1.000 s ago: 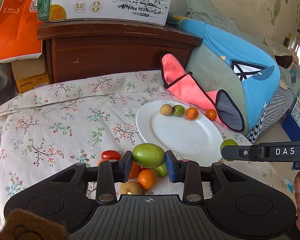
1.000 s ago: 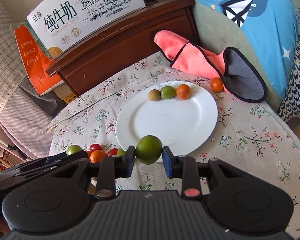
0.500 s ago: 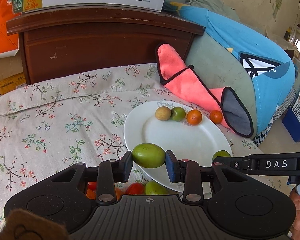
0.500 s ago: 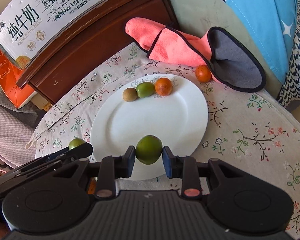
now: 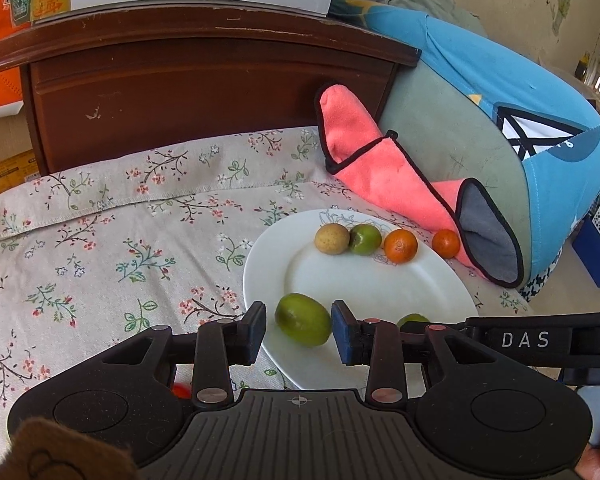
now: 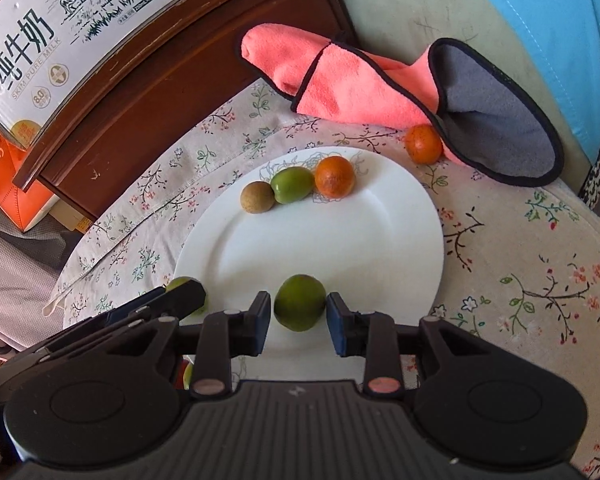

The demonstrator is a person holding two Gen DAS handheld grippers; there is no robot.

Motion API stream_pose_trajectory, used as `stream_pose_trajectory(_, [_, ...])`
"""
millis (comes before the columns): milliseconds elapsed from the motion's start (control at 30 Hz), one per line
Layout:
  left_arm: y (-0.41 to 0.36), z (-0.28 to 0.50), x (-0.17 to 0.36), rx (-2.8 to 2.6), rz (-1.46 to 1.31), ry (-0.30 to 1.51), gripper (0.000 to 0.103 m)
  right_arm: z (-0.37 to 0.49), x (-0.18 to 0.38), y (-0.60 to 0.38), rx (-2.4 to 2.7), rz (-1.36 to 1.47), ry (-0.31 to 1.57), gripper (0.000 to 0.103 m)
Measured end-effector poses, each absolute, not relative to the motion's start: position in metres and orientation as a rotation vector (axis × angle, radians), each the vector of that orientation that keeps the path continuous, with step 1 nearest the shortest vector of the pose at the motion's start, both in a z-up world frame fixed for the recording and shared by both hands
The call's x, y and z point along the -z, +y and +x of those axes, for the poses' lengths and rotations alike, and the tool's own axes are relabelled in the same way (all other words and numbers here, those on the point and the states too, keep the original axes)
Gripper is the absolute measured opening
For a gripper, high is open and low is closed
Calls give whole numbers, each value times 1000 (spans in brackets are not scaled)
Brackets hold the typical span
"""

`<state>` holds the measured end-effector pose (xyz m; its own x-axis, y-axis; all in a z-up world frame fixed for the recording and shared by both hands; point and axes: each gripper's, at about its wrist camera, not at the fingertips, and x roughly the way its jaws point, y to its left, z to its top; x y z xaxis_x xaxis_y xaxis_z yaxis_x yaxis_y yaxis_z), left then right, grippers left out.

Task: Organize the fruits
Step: 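Lower both green plums onto the white plate and open both tools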

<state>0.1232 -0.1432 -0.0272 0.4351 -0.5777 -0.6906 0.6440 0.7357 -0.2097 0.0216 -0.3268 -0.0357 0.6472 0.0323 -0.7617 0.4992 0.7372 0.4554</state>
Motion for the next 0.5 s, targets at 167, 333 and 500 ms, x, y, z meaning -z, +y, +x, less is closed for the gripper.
stream_pose_trajectory(167, [-138,121,21,733,74,804,60,22,32,-326,290,697,824,33])
stream_pose_trajectory(333, [-131,115,12,726,72,781,73,21,28,-327,281,690,811,36])
stream_pose_trajectory(500, [-124,110,7,713,78,785,79,19,23,-332,268,713,786,39])
